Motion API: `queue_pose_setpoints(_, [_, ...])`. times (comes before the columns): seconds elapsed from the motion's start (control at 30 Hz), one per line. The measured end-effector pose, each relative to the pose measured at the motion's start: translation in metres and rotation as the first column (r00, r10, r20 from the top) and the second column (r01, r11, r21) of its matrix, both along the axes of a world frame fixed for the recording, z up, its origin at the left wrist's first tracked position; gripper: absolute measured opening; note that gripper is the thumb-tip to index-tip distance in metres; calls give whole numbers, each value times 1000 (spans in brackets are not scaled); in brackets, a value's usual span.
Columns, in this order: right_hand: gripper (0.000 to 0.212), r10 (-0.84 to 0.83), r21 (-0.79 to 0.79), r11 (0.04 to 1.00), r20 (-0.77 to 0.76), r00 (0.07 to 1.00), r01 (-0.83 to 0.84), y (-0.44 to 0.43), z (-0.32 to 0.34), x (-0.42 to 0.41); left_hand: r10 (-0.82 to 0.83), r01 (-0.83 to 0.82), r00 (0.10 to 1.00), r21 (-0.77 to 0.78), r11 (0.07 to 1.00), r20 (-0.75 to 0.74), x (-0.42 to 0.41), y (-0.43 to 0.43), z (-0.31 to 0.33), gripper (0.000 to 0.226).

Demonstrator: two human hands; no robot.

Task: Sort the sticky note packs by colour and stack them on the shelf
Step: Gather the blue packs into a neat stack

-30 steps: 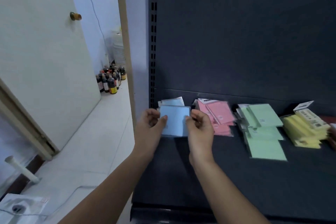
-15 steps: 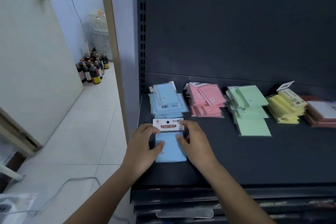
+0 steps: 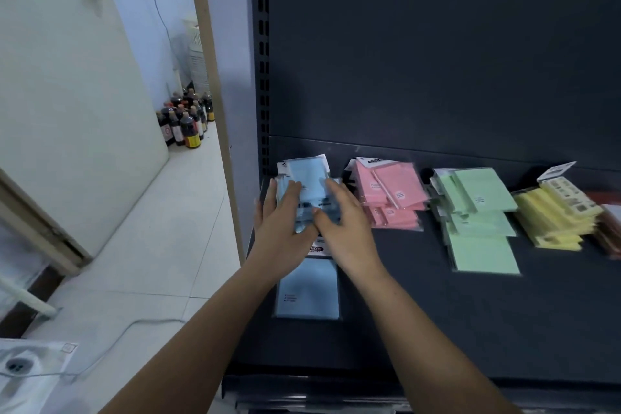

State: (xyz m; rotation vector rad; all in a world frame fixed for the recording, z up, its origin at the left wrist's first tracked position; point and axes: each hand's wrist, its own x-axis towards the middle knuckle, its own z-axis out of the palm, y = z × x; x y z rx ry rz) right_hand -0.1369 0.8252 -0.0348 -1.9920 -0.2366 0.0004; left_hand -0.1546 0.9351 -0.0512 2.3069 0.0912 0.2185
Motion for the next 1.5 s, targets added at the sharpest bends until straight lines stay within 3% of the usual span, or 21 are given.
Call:
queue_pose_setpoints(0.07, [48,-33,55,998,6,999,33,-1,-4,-3,-23,26,999,-111,993,29,-4,-1,-3,60])
queue_pose_setpoints(0.17, [37,-97,273,957,-16,995,97,-1,-4,-10,-36,55,998,-476,878,48,-16,-3,4,55])
queue_pose_setpoints(0.3, [19,-144,646,731,-169,975,220,-7,-8,-24,74,14,993,-704,710,94,-34,-12,18,35])
queue_pose_setpoints(0.4, [17,-160,710,647,-232,960,279,-18,-16,-37,158,-57,986,-786,616,53,-43,-21,17,15])
queue_pose_setpoints(0.47, [20,-146,680,685,-225,963,263,-29,-21,-43,170,-125,985,-767,629,-21,-46,-27,11,12])
queue_pose_setpoints(0.57, [36,-35,546,826,-202,979,142,-50,-29,-51,82,-115,993,-729,675,-81,-51,-36,1,24])
queue_pose_setpoints(0.63, [49,2,387,919,-189,982,72,-65,-33,-58,-28,-26,996,-609,793,-80,-56,-41,-5,30])
queue_pose_setpoints(0.73, [52,-37,78,996,-127,991,47,-86,-33,-64,-113,100,993,-368,925,-13,-58,-52,-9,31])
queue_pose_setpoints(0.83, [54,-88,-202,976,-29,996,80,-104,-30,-61,-155,157,987,-93,983,38,-57,-72,-10,31])
queue_pose_setpoints(0.93, [53,-81,-353,932,21,996,83,-117,-29,-59,-230,222,973,166,961,31,-59,-85,-13,32])
queue_pose_setpoints(1.07, [52,-88,-500,860,51,995,102,-127,-31,-57,-276,261,961,256,931,24,-56,-88,-9,33])
queue_pose_setpoints(1.13, [49,-94,-533,836,92,991,129,-128,-30,-58,-239,213,965,212,954,105,-52,-81,-2,29])
queue_pose_setpoints(1.2, [42,-78,-510,843,191,978,167,-122,-27,-59,-101,71,973,147,987,209,-45,-69,3,27])
queue_pose_setpoints(1.3, [35,-27,-297,951,202,979,88,-101,-14,-53,94,-115,962,66,991,257,-32,-46,11,36])
queue_pose_setpoints(1.4, [39,54,-87,995,89,995,-46,-71,0,-37,162,-177,969,65,982,188,-17,-29,14,48])
queue_pose_setpoints(1.5, [45,99,-35,995,40,994,-97,-43,6,-14,147,-152,986,60,987,80,-4,-20,11,54])
